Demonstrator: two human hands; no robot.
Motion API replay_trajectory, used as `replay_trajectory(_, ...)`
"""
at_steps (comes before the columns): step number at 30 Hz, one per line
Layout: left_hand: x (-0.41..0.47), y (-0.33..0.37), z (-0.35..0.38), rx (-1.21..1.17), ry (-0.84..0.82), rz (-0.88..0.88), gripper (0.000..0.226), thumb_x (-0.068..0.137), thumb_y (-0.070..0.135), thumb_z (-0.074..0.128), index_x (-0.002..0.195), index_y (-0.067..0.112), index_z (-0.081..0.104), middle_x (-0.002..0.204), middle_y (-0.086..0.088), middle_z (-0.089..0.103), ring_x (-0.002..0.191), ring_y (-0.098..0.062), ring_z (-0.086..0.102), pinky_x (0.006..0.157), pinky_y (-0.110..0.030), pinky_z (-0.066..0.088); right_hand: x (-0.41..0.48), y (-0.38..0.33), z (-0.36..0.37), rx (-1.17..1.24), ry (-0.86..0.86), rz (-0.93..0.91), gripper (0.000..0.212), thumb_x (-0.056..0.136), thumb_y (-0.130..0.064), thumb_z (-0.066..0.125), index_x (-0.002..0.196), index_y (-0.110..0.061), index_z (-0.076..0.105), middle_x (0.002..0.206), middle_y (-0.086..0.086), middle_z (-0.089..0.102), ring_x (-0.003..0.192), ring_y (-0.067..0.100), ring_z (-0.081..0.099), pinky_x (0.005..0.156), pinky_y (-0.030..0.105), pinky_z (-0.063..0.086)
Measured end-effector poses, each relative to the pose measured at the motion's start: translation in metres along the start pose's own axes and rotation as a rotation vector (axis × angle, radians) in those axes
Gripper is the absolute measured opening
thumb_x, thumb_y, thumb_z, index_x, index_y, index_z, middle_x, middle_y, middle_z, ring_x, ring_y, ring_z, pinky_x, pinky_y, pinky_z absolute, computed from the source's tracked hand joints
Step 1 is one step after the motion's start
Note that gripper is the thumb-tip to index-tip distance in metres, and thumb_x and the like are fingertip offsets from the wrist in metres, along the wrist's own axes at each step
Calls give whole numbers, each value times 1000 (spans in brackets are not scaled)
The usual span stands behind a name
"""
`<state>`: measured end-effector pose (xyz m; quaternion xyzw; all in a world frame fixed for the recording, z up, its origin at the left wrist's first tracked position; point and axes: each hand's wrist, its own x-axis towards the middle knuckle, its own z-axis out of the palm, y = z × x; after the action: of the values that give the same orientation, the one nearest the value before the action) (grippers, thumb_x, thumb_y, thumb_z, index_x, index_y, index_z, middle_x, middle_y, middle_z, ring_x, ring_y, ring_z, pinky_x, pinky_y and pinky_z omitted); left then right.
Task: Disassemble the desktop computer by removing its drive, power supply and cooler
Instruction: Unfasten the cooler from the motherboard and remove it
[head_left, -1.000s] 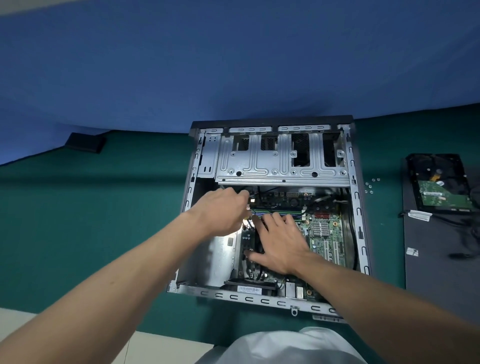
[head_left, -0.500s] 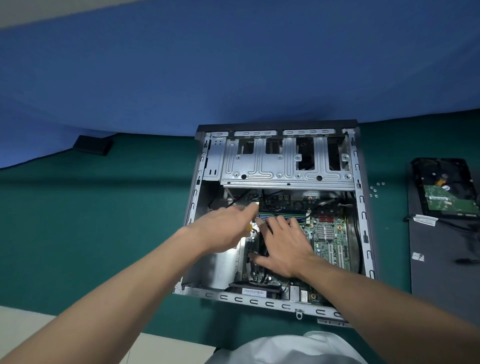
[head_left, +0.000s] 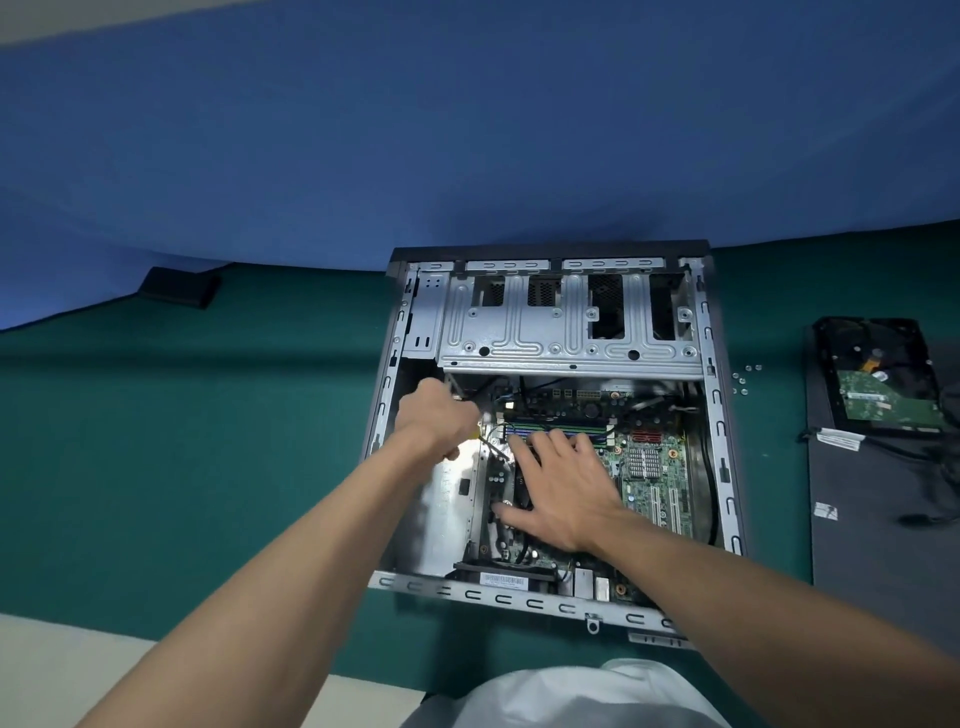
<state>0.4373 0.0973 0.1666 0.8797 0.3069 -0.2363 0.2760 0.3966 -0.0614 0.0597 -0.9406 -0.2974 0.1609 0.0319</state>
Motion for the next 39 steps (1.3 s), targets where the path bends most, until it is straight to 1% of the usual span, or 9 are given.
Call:
replay_trajectory(5, -28, -4, 12, 336, -67, 468, 30, 96, 29, 55, 109, 16, 31, 94, -8, 59, 81, -30, 59, 69, -41, 48, 0, 0, -3, -44, 5, -2, 98, 77, -84, 12, 142, -13, 30, 113, 6, 45, 99, 23, 39, 89, 45, 32)
replay_trajectory(10, -34, 3, 4, 635, -241, 780, 25, 94, 9, 43, 96, 19, 20, 91, -10, 50, 76, -32, 49, 66, -41, 37, -3, -1, -6, 42, 39, -5, 82, 77, -83, 18, 122, -18, 43, 110, 6, 48, 94, 22, 38, 86, 44, 32)
replay_trajectory(15, -25, 1, 2, 802, 0, 945, 15, 102, 24, 43, 98, 14, 33, 70, -4, 47, 74, -36, 60, 57, -37, 34, -2, 0, -5, 5, 12, 10, 90, 75, -86, 14, 122, -15, 44, 111, 5, 44, 95, 21, 35, 88, 44, 31)
replay_trajectory(19, -25, -2, 8, 683, 111, 821, 24, 105, 31, 34, 102, 10, 45, 85, -14, 66, 78, -39, 64, 60, -39, 45, -1, -1, -5, -33, 18, 9, 92, 78, -84, 12, 130, -14, 40, 105, 6, 44, 93, 23, 38, 85, 44, 32)
replay_trajectory(26, -38, 16, 34, 687, 268, 528, 11, 103, 20, 40, 101, 11, 47, 97, -10, 69, 90, -36, 67, 59, -36, 35, -3, -1, -8, 27, 35, 18, 76, 79, -80, 23, 120, -19, 43, 105, 5, 46, 93, 23, 37, 86, 44, 32)
replay_trajectory(29, -37, 25, 26, 676, 80, 615, 26, 104, 36, 34, 108, 10, 39, 98, -13, 62, 93, -38, 62, 63, -39, 34, -4, -1, -9, 61, 42, 8, 76, 79, -79, 26, 122, -19, 43, 111, 6, 47, 92, 22, 39, 86, 43, 33)
replay_trajectory(32, -35, 26, 12, 726, -209, 677, 16, 99, 14, 42, 100, 13, 26, 87, -10, 46, 91, -37, 56, 67, -41, 37, -3, -1, -8, 69, 55, -3, 78, 78, -80, 25, 124, -20, 42, 115, 6, 47, 93, 21, 39, 87, 43, 33)
replay_trajectory(35, -26, 18, 2, 772, -217, 715, 14, 96, 3, 40, 97, 11, 29, 78, -5, 39, 83, -33, 52, 66, -39, 38, -3, 0, -7, 26, 26, 0, 87, 78, -84, 15, 128, -17, 41, 111, 6, 46, 95, 22, 37, 87, 44, 31)
replay_trajectory(39, -15, 4, -8, 608, -177, 678, 17, 103, 24, 43, 96, 12, 32, 71, -1, 38, 75, -29, 49, 64, -36, 36, -1, 1, -4, -11, 18, -9, 93, 78, -81, 18, 137, -11, 36, 115, 7, 45, 100, 24, 38, 88, 45, 31)
